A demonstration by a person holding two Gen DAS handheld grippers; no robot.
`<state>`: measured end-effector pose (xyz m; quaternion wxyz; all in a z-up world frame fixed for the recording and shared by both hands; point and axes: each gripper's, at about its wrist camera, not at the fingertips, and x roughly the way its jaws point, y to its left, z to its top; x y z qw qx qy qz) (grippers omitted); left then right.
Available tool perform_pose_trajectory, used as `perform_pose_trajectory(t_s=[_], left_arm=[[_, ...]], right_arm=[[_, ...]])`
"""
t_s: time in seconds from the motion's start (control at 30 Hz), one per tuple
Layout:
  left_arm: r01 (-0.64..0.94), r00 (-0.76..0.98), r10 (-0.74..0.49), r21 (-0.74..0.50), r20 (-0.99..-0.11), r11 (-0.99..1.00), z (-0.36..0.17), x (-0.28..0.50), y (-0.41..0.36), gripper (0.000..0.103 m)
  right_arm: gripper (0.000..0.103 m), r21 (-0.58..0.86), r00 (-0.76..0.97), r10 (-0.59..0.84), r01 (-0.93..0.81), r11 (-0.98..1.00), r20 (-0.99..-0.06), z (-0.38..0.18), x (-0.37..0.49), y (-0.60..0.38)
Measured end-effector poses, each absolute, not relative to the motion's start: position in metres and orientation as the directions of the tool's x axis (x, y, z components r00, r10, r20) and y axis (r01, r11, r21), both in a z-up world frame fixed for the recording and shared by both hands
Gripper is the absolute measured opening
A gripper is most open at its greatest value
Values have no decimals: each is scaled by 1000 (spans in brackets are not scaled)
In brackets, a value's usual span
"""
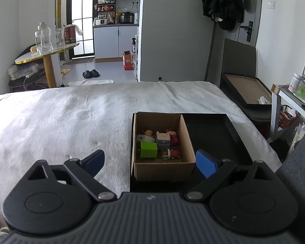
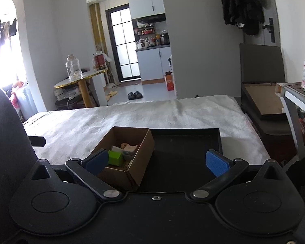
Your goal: Organize rigid objects
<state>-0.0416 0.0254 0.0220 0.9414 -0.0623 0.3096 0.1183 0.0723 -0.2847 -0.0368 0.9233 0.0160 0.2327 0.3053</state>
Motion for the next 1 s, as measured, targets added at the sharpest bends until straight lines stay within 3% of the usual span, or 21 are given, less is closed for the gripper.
perform_pose_trajectory(t_s=[1.0], left_arm=[[-183, 790, 109, -62, -603, 981, 8, -21, 19, 96]], right_arm=[[103, 201, 694, 556, -529, 825, -457, -45, 73, -269]])
